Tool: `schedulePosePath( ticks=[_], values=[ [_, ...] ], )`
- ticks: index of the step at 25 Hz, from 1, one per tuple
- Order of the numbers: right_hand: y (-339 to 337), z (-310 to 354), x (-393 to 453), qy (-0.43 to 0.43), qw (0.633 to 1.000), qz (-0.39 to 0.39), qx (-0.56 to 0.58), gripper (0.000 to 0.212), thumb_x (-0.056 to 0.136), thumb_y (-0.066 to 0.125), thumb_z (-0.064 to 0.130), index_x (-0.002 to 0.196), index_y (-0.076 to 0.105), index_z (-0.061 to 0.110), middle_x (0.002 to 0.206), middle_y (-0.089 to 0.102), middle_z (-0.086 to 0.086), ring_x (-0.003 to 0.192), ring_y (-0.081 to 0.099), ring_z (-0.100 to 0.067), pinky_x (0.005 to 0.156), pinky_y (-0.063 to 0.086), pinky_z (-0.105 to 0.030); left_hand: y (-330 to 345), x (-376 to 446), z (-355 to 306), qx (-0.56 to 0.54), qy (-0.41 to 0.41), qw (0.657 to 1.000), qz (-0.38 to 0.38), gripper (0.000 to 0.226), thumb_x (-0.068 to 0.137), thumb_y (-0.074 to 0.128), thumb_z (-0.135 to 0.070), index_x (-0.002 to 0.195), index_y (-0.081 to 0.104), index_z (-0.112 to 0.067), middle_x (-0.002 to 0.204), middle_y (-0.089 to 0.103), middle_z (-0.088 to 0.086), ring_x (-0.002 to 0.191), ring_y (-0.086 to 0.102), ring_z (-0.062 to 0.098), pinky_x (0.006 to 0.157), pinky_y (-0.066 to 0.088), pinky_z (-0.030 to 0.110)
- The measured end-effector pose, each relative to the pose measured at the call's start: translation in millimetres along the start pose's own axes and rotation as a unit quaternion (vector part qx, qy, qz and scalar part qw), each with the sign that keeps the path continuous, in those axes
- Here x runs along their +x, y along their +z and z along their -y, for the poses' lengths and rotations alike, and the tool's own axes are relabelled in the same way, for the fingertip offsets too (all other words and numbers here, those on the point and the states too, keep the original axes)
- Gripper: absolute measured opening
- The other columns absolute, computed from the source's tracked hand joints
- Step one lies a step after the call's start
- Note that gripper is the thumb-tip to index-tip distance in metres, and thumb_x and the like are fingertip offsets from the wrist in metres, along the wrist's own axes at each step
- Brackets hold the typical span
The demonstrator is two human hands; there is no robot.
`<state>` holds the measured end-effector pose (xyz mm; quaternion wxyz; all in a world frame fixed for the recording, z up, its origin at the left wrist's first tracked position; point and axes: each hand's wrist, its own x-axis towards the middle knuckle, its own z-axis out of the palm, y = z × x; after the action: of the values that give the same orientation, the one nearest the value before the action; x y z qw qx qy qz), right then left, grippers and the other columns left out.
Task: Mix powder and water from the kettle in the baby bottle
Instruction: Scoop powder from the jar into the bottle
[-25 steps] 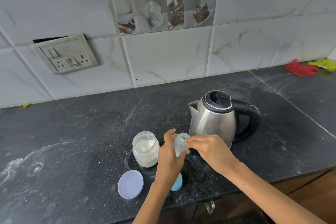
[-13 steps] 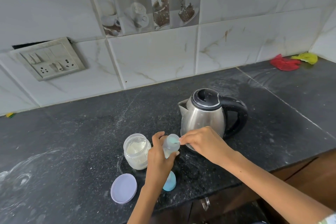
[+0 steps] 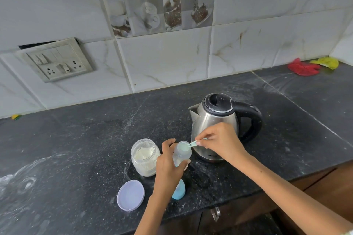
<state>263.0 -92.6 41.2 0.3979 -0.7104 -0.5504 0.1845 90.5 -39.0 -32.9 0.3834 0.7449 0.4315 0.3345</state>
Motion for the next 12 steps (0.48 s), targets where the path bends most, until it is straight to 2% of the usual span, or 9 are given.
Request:
schedulePosePath(
  ticks=[2,3,5,6,8,12],
  values=[
    [-5,5,-1,-0.048,0.998,0.011,-0.025,0.011,0.078,0.082,0.009,0.088,0.081,0.014,0.086,0.079,0.001,0.074,0.071,-0.003,0.075,0.055,-0.011,0,1,-1,-0.005,0.002,1.000,-0.002,0.068,0.072,0.081,-0.014,0.124,0.038,-0.019,0.118,0.062,-0.004,0.099,0.054,0.001,0.073,0.039,-0.002],
    [-7,6,-3,-0.117,0.991,0.023,-0.056,0.013,0.078,0.081,0.005,0.089,0.081,0.013,0.086,0.079,0.001,0.075,0.071,-0.003,0.076,0.057,-0.014,0,0,-1,-0.004,0.007,1.000,-0.002,0.067,0.072,0.081,-0.014,0.124,0.037,-0.020,0.116,0.062,-0.006,0.099,0.054,0.001,0.073,0.039,-0.001],
    [-7,4,-12,-0.286,0.947,0.032,-0.143,0.017,0.075,0.080,-0.004,0.086,0.081,0.008,0.085,0.079,-0.001,0.075,0.074,-0.010,0.070,0.061,-0.024,0,0,-1,-0.006,0.019,1.000,-0.001,0.066,0.073,0.080,-0.014,0.122,0.037,-0.020,0.113,0.061,-0.010,0.097,0.056,0.001,0.075,0.040,0.000],
    [-8,1,-15,-0.339,0.925,0.031,-0.168,0.017,0.073,0.079,-0.005,0.086,0.080,0.006,0.086,0.079,-0.004,0.077,0.075,-0.014,0.068,0.062,-0.027,0,0,-1,-0.006,0.023,1.000,-0.002,0.065,0.073,0.080,-0.014,0.121,0.037,-0.021,0.112,0.061,-0.010,0.097,0.057,0.002,0.075,0.041,0.000],
    [-7,-7,-17,-0.365,0.914,0.018,-0.175,0.017,0.071,0.078,-0.005,0.086,0.079,0.004,0.090,0.079,-0.008,0.080,0.077,-0.019,0.068,0.064,-0.031,-1,0,-1,-0.002,0.025,1.000,-0.005,0.065,0.073,0.080,-0.014,0.119,0.036,-0.023,0.113,0.061,-0.010,0.098,0.058,0.003,0.075,0.042,0.001],
    [-5,-11,-13,-0.335,0.926,0.024,-0.172,0.015,0.072,0.077,-0.005,0.085,0.079,0.004,0.087,0.079,-0.008,0.074,0.076,-0.021,0.061,0.063,-0.033,0,-2,3,0.009,0.027,1.000,0.007,0.065,0.073,0.080,-0.013,0.119,0.035,-0.025,0.116,0.061,-0.007,0.101,0.054,0.001,0.075,0.039,-0.002]
  ],
)
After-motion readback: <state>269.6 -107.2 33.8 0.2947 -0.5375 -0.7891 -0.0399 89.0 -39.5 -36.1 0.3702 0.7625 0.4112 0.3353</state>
